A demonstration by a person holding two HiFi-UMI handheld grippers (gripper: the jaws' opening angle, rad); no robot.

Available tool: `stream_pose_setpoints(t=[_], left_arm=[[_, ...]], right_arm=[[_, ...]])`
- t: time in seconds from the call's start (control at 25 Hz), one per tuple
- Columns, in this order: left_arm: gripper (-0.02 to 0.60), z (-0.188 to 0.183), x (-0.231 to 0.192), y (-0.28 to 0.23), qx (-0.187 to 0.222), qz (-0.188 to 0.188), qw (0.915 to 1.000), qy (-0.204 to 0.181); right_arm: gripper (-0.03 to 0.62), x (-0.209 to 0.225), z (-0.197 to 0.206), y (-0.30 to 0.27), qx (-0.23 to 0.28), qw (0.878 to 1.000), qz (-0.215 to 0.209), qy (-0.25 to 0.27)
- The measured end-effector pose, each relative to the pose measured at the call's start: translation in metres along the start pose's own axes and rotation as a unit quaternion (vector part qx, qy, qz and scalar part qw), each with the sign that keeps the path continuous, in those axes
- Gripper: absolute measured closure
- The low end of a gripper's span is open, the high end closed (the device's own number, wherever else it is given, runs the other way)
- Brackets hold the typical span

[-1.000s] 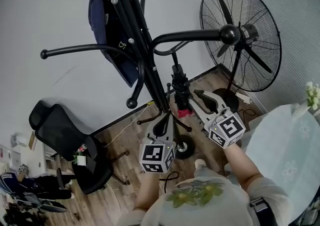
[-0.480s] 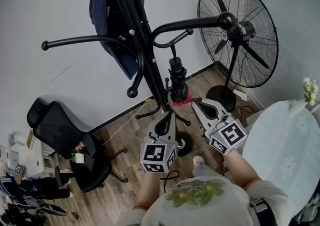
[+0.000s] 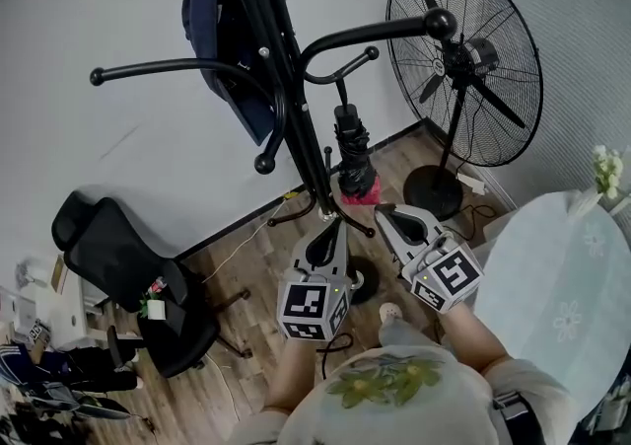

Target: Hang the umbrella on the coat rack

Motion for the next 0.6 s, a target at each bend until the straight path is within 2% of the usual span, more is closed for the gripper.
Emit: stream_pose_setpoints(t=[0.6], left_arm=[[0.577, 0.005, 0.013, 0.015, -0.003, 0.009, 0.9999, -0.001]], right_arm=[[0.594, -0.016, 0.003, 0.014, -0.003, 1.000, 0.001, -0.004]])
Point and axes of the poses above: the fingertips, and each gripper's own axes: y backward along the fingers, x to its right, z out of its underside, the point moved 2 cm from there along y, backward along the fingers, and after that the axes turned 4 degrees about -x, right-handed, at the moved point
